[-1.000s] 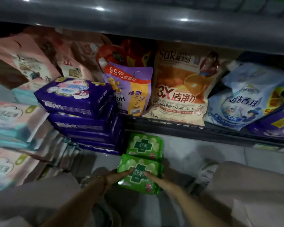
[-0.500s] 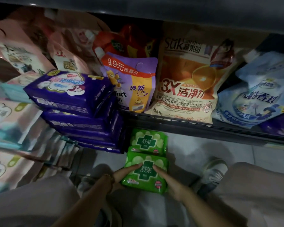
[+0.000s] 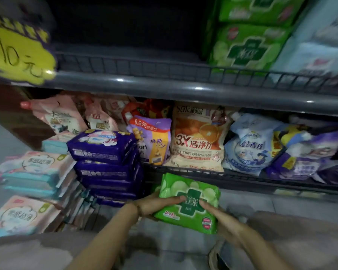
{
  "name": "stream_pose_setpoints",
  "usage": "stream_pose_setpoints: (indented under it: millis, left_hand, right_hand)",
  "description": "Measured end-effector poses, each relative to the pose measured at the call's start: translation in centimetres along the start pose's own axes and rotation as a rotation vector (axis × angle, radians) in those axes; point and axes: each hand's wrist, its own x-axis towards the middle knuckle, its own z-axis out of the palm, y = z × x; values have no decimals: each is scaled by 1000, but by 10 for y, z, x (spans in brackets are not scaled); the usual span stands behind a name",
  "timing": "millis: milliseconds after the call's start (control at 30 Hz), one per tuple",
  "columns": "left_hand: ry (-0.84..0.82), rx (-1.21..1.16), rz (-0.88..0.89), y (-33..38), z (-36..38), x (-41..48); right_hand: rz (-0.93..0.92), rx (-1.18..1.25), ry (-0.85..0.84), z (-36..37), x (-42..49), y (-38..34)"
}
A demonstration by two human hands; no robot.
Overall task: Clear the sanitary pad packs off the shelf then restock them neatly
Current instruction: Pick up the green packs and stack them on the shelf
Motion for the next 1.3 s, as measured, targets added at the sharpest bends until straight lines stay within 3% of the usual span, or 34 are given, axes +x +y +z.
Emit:
stream_pose_setpoints:
  millis: [333, 700, 833, 1067, 1300]
  left_hand:
    - [157, 114, 715, 182, 44, -128]
    - [295, 128, 1187, 281, 37, -186]
    - [397, 79, 1293, 310, 17, -188]
    - [452, 3, 1349, 364, -14, -155]
    - [552, -5, 1261, 428, -43, -117]
  right_hand:
    - [-727, -334, 115, 34, -165, -149]
    - [-1084, -629, 162, 67, -256, -263]
    - [-1211, -756, 173, 78, -259, -313]
    - [-1228, -808, 100, 83, -232, -391]
    - [-1215, -734, 291, 77, -187, -445]
